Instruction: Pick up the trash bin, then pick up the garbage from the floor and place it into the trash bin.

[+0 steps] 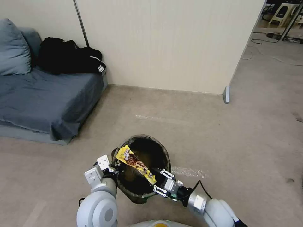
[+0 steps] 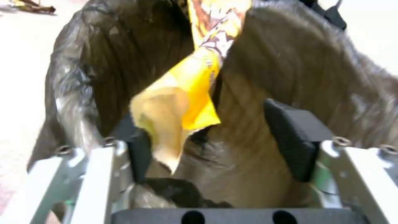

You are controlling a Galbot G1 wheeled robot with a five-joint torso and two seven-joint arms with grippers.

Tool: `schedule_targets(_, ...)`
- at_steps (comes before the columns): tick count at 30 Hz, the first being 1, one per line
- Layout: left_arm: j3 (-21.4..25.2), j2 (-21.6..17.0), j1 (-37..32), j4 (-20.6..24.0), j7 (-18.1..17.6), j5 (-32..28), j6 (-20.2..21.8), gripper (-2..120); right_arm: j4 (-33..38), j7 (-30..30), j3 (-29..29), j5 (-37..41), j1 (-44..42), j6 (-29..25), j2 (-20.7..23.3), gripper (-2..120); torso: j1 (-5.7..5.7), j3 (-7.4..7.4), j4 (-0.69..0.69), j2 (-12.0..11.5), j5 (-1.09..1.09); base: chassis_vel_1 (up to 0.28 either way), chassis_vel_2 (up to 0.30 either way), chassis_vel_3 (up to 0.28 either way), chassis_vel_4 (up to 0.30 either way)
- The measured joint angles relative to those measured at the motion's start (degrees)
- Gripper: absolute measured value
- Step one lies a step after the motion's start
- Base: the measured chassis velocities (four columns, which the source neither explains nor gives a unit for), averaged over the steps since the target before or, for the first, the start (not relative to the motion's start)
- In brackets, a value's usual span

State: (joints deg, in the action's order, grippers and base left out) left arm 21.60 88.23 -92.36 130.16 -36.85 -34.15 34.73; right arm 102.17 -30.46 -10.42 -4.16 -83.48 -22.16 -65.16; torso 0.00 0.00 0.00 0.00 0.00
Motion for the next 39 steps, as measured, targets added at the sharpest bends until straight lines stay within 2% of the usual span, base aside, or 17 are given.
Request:
schedule_targets(2,0.00,0.04,0.17,-0.10,-0.05,-0.06,0.02,75,0.44,-0.60,-0.35,0.05,-0.38,0.04,1.14,73,0.00,0.00,0.00,0.00,0.00,0.000,0.000,0.000,0.000)
schedule_targets(4,0.00,0.04,0.19,-0.11,-0.06,-0.10,0.02,75,0.53,-0.72,-0.43,0.07,-0.47,0.04,1.38,75,0.00,0.00,0.00,0.00,0.00,0.000,0.000,0.000,0.000)
schedule_targets(6,0.10,-0.01,0.34,-0.25,-0.16,-0.35,0.06,75,1.21,-1.30,-0.83,0.19,-0.81,0.04,2.10,88,0.00,0.00,0.00,0.00,0.00,0.000,0.000,0.000,0.000)
schedule_targets(7,0.10,-0.01,0.34,-0.25,-0.16,-0.35,0.06,75,1.21,-1.30,-0.83,0.19,-0.81,0.04,2.10,88,0.00,0.00,0.00,0.00,0.00,0.000,0.000,0.000,0.000)
schedule_targets(10,0.35,-0.05,0.74,-0.80,-0.37,-0.83,0.13,75,2.31,-2.50,-1.33,0.64,-0.93,0.10,2.45,99,0.00,0.00,0.00,0.00,0.00,0.000,0.000,0.000,0.000)
schedule_targets(28,0.39,0.29,1.08,-2.18,-0.56,-0.45,0.14,75,5.12,-4.50,-3.80,3.20,-2.05,-0.23,4.03,100,0.00,0.00,0.00,0.00,0.00,0.000,0.000,0.000,0.000)
schedule_targets(32,0.74,0.16,1.33,-2.93,-0.56,-0.34,0.12,75,7.48,-4.12,-5.39,4.19,-3.65,-1.34,4.59,100,0.00,0.00,0.00,0.00,0.01,0.000,0.000,0.000,0.000)
schedule_targets(35,1.17,-0.20,1.55,-3.71,-0.56,-0.32,0.08,75,11.42,-1.39,-7.18,5.41,-5.93,-2.30,4.93,100,0.00,0.00,0.00,0.00,0.00,0.000,0.000,0.000,0.000)
schedule_targets(37,1.44,-0.44,1.73,-4.41,-0.53,-0.21,-0.04,75,16.43,2.96,-9.01,6.39,-8.44,-2.65,3.97,100,0.00,0.00,0.01,0.00,-0.01,0.000,0.000,0.000,0.000)
schedule_targets(39,1.45,-0.47,1.74,-4.52,-0.53,-0.15,-0.06,75,17.07,3.64,-9.25,6.44,-8.74,-2.70,3.67,100,0.00,0.00,0.00,0.00,-0.01,0.000,0.000,0.000,0.000)
